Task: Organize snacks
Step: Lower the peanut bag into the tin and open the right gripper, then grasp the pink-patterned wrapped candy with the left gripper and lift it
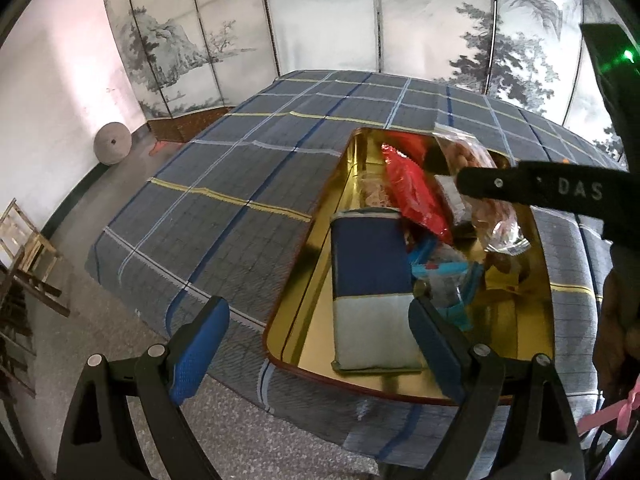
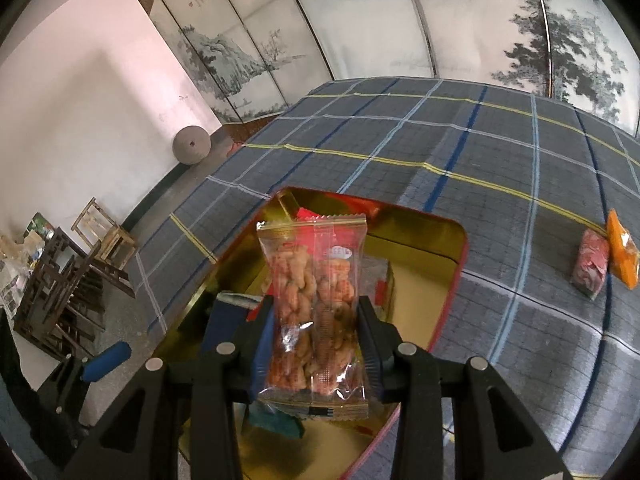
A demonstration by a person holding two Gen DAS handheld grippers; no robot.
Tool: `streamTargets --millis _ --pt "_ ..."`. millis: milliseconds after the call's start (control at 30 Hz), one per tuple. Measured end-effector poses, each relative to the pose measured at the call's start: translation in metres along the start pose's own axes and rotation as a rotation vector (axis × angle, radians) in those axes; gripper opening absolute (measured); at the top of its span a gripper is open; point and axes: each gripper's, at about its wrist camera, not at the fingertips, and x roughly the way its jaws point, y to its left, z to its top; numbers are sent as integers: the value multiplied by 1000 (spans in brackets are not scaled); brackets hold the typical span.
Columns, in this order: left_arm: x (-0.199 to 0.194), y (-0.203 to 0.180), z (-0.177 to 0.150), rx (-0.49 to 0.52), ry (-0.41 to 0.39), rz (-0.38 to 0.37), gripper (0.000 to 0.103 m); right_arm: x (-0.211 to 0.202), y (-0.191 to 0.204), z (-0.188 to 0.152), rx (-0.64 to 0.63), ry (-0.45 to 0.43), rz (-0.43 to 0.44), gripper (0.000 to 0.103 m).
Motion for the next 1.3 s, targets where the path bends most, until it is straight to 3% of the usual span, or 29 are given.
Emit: streamTargets --millis 200,300,400,533,733,933,1067,1300 --pt "2 0 -1 3 13 13 89 9 2 8 22 -2 22 42" --pt "1 -1 -2 4 13 16 89 4 0 10 32 -30 24 50" --pt "0 -1 -1 6 17 25 89 -6 -8 9 57 -61 64 52" --pt "-9 -3 1 15 3 32 89 -38 -25 -3 55 -124 56 52" --pt "-20 -21 8 53 -2 2 89 -108 -94 -62 49 -176 -140 52" --pt "-31 -68 19 145 23 -102 89 -166 -182 -118 88 -168 -425 52" --pt "-38 -112 34 211 24 -183 89 -190 -233 -137 134 -162 -540 52" --pt "-24 -204 78 331 50 -355 89 -199 -275 -157 209 -178 -524 52"
